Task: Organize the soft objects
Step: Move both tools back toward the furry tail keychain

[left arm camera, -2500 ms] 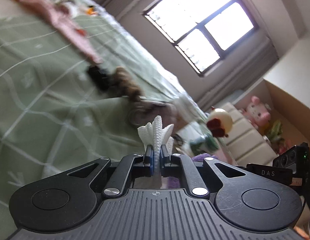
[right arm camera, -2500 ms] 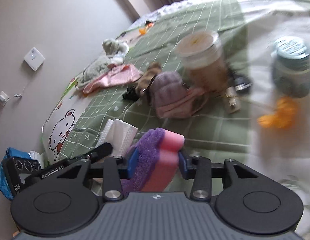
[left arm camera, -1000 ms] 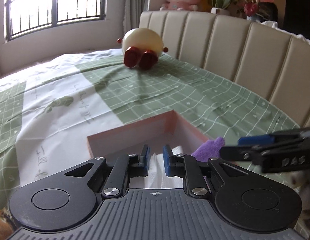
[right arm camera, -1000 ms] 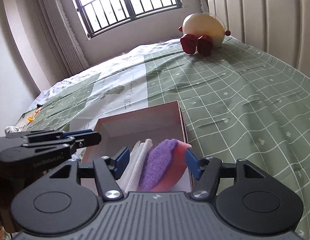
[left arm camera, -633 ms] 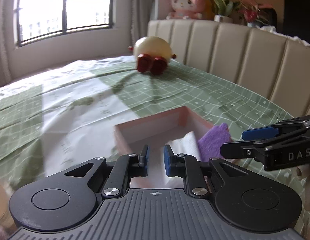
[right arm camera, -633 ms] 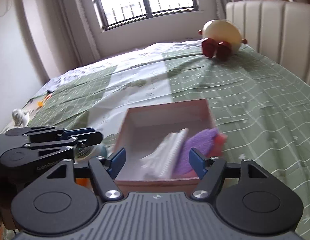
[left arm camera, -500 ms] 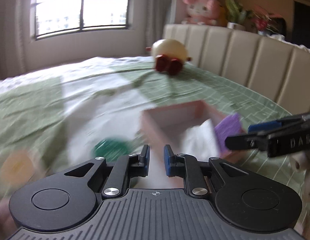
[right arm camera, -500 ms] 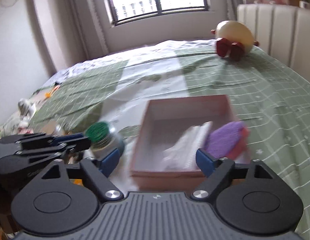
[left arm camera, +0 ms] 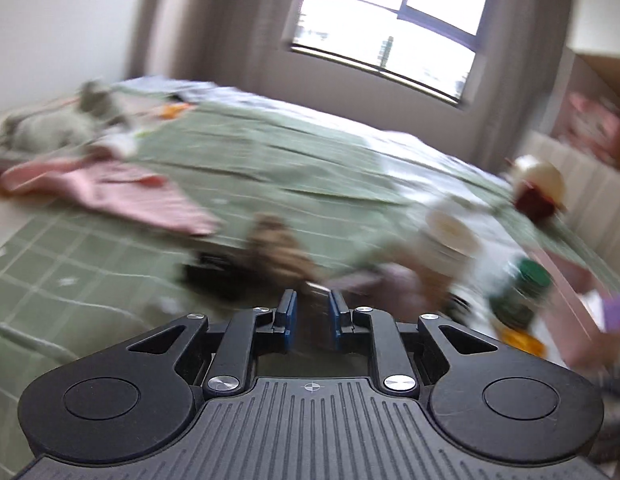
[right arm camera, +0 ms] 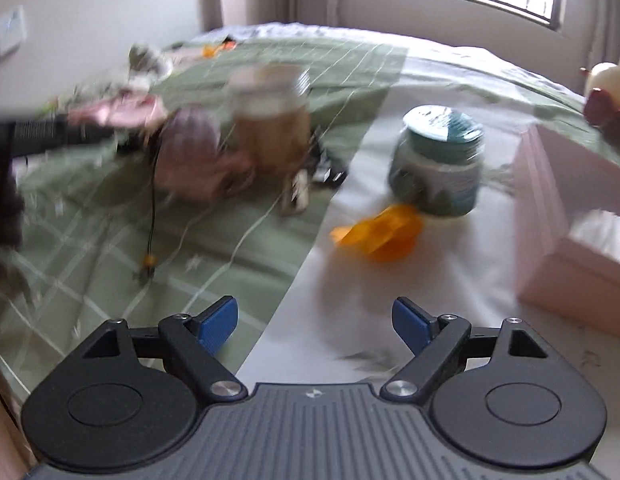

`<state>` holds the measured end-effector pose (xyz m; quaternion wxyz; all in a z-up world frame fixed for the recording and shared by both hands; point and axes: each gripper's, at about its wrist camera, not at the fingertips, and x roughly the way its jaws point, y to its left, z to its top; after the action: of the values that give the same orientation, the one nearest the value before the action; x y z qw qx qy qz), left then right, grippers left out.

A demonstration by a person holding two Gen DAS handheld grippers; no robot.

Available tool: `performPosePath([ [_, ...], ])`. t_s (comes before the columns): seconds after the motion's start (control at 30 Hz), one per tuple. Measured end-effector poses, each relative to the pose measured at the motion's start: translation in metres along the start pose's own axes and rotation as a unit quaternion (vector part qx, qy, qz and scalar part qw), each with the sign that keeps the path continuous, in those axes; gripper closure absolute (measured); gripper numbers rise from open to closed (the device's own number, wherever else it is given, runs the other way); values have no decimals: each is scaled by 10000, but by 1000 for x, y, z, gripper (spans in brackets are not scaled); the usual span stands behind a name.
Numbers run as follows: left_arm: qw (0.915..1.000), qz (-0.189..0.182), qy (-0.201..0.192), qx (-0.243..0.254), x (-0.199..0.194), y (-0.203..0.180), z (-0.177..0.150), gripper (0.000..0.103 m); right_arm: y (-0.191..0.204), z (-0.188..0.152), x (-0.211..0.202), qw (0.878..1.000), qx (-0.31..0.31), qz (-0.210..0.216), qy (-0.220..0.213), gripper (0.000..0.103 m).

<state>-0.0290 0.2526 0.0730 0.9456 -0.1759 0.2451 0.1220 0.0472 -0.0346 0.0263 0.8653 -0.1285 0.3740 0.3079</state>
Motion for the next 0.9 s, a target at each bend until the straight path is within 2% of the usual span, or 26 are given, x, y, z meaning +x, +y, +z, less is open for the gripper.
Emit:
performPosePath([
  [0.07, 9982, 181, 34, -565, 13, 31, 12, 84, 6, -9, 9, 9998, -146, -107, 55, 17],
  [0.1, 9958, 259, 124, -865, 21, 43, 17, 84, 8, -14, 10, 9997, -172, -186, -11, 12],
  [0.23, 9788, 340, 399, -1981, 49, 73, 26, 84, 1, -22, 10, 9994, 54, -277, -181, 1],
  [0.3, 9761, 397, 428, -2095, 62, 73, 33, 84, -5, -24, 12, 9993, 218, -207, -206, 0],
  [0.4, 9832, 618, 635, -1596, 82, 57, 42, 84, -5, -26, 12, 9992, 224, -183, -265, 0],
  [0.5, 9906, 989, 833, -455, 98, 30, 43, 79, -4, -28, 12, 9991, 211, -183, -319, 0],
  [0.57, 9887, 1151, 848, 450, 96, 11, 37, 78, -4, -28, 12, 9991, 211, -162, -336, 0],
  [0.67, 9810, 1234, 860, 1223, 81, 0, 25, 78, -5, -28, 12, 9991, 209, -150, -347, 0],
  [0.8, 9770, 1123, 847, 1602, 57, 5, 9, 78, -5, -29, 11, 9990, 212, -151, -354, 0],
  [0.9, 9833, 661, 918, 1428, 39, 14, 1, 75, -4, -29, 11, 9991, 188, -156, -347, 0],
])
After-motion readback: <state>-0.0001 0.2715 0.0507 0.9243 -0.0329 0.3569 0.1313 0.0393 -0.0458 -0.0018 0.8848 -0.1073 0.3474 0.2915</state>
